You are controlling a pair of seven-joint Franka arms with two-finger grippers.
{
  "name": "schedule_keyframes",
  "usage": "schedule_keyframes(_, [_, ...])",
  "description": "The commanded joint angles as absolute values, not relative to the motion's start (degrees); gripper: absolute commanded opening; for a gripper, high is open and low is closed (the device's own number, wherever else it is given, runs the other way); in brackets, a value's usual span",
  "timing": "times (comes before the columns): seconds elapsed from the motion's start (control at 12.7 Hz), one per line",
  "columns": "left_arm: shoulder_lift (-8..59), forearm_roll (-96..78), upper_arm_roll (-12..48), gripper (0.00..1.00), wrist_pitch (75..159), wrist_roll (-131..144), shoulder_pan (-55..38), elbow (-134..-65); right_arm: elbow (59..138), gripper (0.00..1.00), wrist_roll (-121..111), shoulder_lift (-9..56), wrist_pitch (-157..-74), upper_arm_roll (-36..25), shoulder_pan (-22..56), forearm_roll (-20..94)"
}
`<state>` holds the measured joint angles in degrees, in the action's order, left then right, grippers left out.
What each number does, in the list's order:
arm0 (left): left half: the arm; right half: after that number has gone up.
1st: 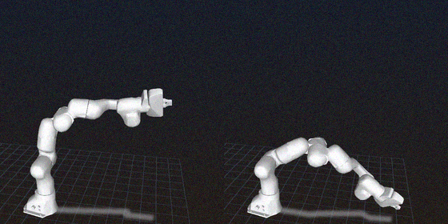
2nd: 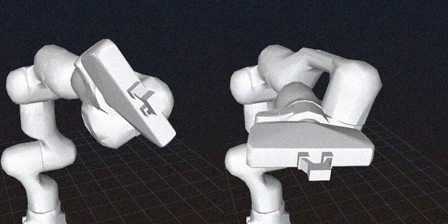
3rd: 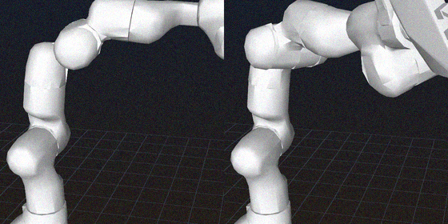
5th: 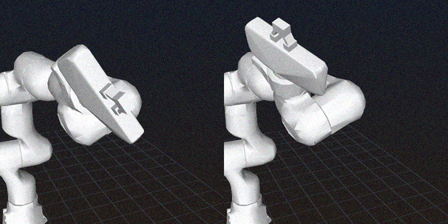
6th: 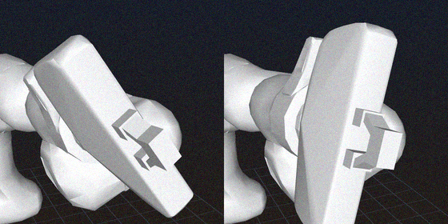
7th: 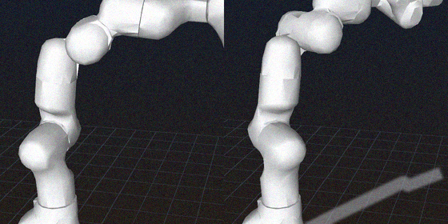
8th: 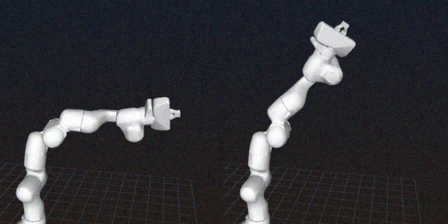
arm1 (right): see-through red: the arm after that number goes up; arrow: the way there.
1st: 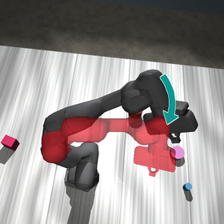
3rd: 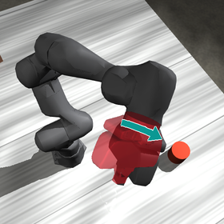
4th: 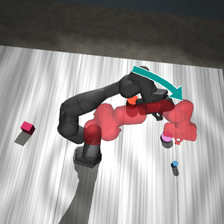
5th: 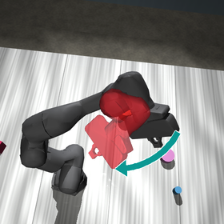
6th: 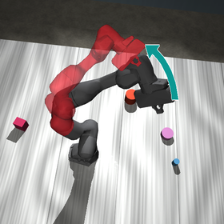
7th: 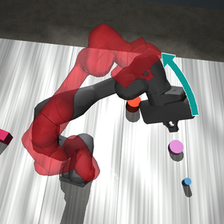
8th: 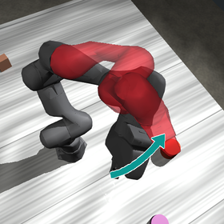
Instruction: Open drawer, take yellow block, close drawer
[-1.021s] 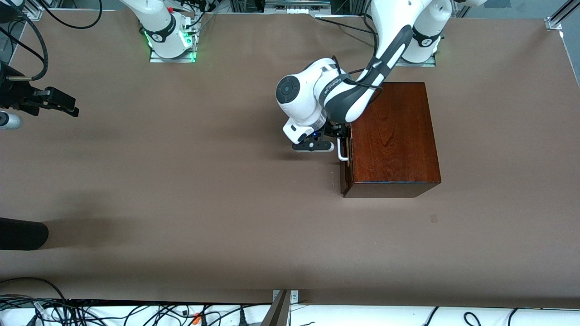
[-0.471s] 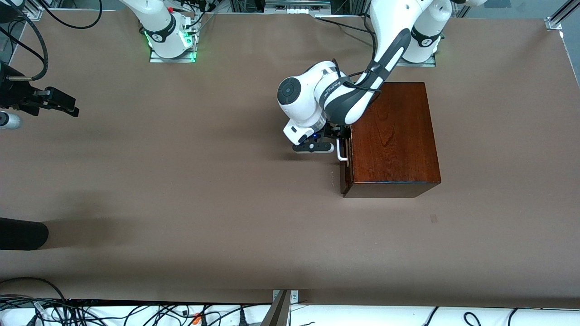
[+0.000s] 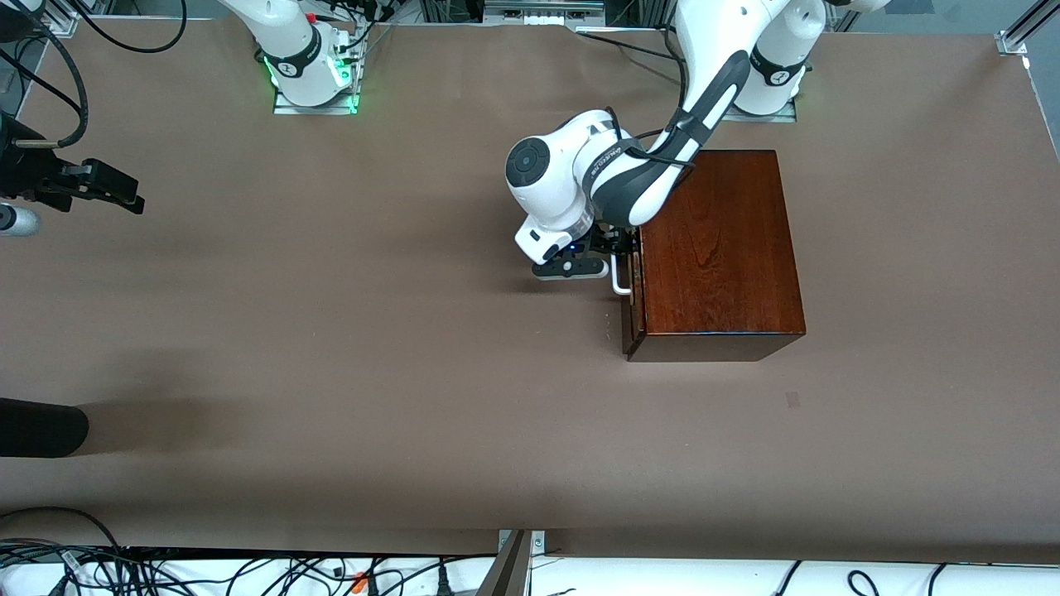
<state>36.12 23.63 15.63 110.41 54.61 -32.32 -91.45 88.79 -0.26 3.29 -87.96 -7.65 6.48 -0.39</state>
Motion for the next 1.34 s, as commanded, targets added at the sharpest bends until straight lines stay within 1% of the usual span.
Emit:
schedule_keyframes(0.0, [38.94,24.0,16.0,1.0,118.92,55.81,-33.49,-89.74,89.91,1.0,-0.09,2.2,-88.42,-7.38,6.24,-0.97])
schedule_keyframes(0.16, [39.2,23.91,16.08,1.0,119.96,55.9,-33.57,-88.34,89.91,1.0,-0.17,2.29,-88.33,-7.38,6.24,-0.97])
schedule_keyframes(0.47, [40.16,20.93,16.17,1.0,125.32,56.25,-33.57,-88.16,90.09,1.0,-0.18,2.28,-88.24,-7.38,6.24,-0.97])
schedule_keyframes(0.79, [40.25,18.29,16.26,1.0,125.77,56.16,-33.75,-85.96,90.09,1.0,-0.26,2.29,-88.24,-7.38,6.24,-0.97])
schedule_keyframes(1.02, [40.25,18.19,16.26,1.0,125.42,56.07,-34.71,-85.61,90.09,1.0,-0.26,2.29,-88.24,-7.38,6.24,-0.97])
schedule_keyframes(1.26, [41.48,18.11,16.26,1.0,125.25,55.9,-35.07,-83.5,89.91,1.0,-0.35,2.29,-88.24,-7.38,6.24,-0.97])
